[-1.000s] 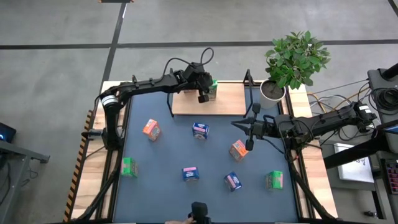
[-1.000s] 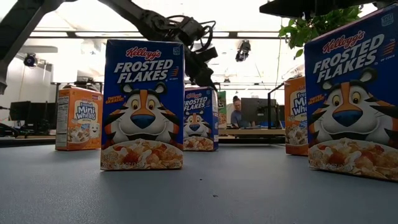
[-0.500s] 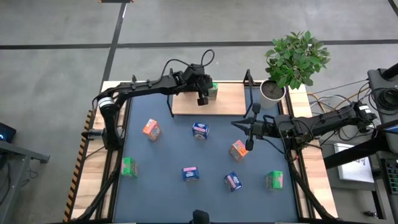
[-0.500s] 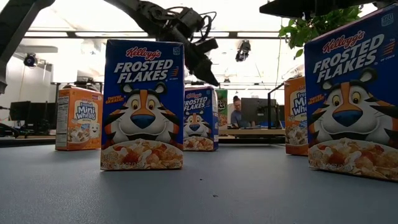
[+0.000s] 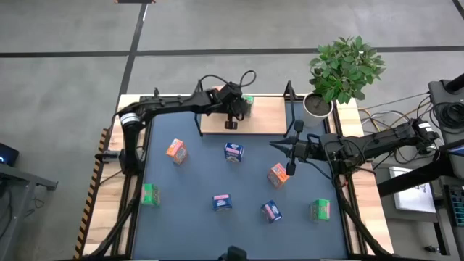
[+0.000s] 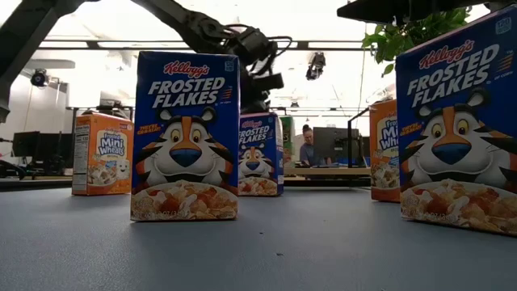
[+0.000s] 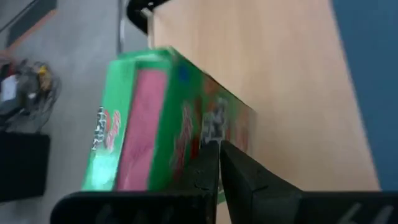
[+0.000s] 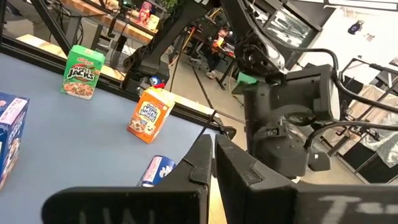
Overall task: Stack cereal on shelf
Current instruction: Put the center green cereal box on the shelf
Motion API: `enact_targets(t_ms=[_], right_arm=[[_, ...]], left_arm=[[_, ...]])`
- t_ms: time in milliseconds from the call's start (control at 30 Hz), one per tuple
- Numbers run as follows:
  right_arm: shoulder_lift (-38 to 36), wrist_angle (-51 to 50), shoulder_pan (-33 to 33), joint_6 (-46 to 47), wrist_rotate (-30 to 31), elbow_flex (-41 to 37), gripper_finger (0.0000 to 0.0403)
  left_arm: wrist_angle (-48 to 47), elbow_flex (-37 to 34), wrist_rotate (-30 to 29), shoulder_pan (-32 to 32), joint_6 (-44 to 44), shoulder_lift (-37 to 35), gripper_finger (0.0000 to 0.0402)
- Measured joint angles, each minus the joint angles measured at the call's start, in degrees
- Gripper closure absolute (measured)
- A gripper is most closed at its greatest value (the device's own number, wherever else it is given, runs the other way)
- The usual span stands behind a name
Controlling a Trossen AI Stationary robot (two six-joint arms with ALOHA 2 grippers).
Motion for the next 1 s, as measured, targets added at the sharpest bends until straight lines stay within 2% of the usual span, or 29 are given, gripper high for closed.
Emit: enact_targets(t_ms=[167,633,833,1000], right_arm=[[0.0,0.0,0.0,-0.1,0.0,0.0,0.0392],[0.0,0.0,0.0,-0.2,0.0,0.0,0.0392],[0.0,-0.1,0.0,-0.5,0.0,0.0,0.0392],[0.0,-0.1,0.0,-0.4,0.0,0.0,0.0392]], left_arm=[[1.9,0.0,-3.3,-0.1,-1.3,0.9,0.0401],[1.9,0.1,-2.7,-1.3,-2.7,1.1,0.0402],[-5.6,5.4,-2.5,-3.2,-2.6,-0.4,0.0402],[-9.4,11.7,-2.3,-3.8,1.0,-0.8,0.0402]])
